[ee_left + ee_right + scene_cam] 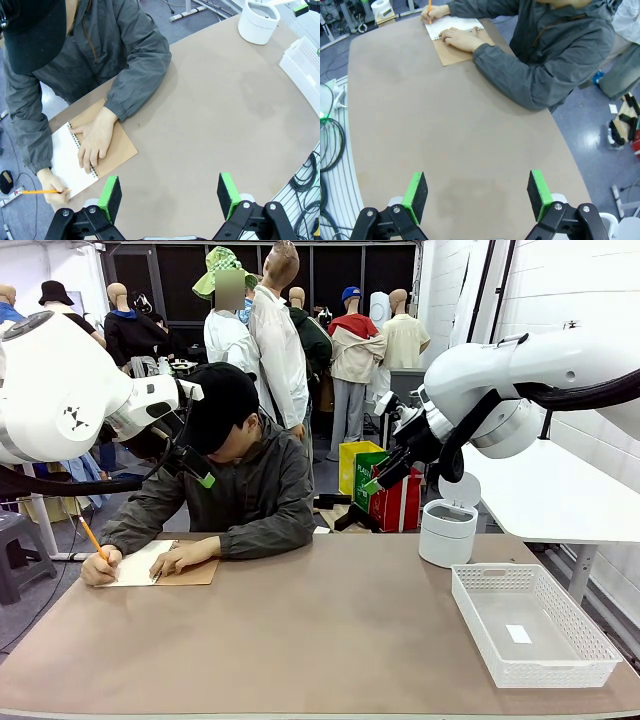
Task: Sort the paper based on its condition.
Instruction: If a person hands you a paper, place it in the Organizing basket , and if it's crumpled, put it in the Trash can.
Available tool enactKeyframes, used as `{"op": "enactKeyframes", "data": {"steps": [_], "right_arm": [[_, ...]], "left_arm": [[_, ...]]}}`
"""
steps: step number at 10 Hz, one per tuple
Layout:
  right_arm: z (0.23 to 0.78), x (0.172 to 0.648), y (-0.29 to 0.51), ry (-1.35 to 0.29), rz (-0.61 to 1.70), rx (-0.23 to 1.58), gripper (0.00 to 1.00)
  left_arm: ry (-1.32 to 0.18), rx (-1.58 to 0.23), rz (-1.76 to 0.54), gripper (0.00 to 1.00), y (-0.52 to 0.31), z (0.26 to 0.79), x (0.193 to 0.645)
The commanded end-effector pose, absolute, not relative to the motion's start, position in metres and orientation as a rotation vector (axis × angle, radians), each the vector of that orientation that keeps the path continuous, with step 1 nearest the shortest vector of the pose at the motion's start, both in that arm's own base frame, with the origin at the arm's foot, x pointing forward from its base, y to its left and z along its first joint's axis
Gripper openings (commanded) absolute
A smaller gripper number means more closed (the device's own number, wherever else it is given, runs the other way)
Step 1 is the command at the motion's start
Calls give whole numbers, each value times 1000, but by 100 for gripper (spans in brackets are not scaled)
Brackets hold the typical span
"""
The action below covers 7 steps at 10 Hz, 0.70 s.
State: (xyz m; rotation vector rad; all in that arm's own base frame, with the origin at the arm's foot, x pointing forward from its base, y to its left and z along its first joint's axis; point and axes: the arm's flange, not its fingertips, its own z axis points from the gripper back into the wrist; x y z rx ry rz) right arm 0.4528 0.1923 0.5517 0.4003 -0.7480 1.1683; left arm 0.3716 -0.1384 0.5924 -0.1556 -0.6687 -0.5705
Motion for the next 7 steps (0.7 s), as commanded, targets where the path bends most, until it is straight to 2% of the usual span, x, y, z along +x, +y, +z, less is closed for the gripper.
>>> {"op": "enactKeyframes", "data": {"steps": [1,7], "right_arm": [[552,453,192,-750,1163,392,100],[552,453,192,-750,1163,392,100]], "left_arm": [[-671,-158,-569,100,-137,594,372],[-671,-158,-569,100,-137,594,372]]}}
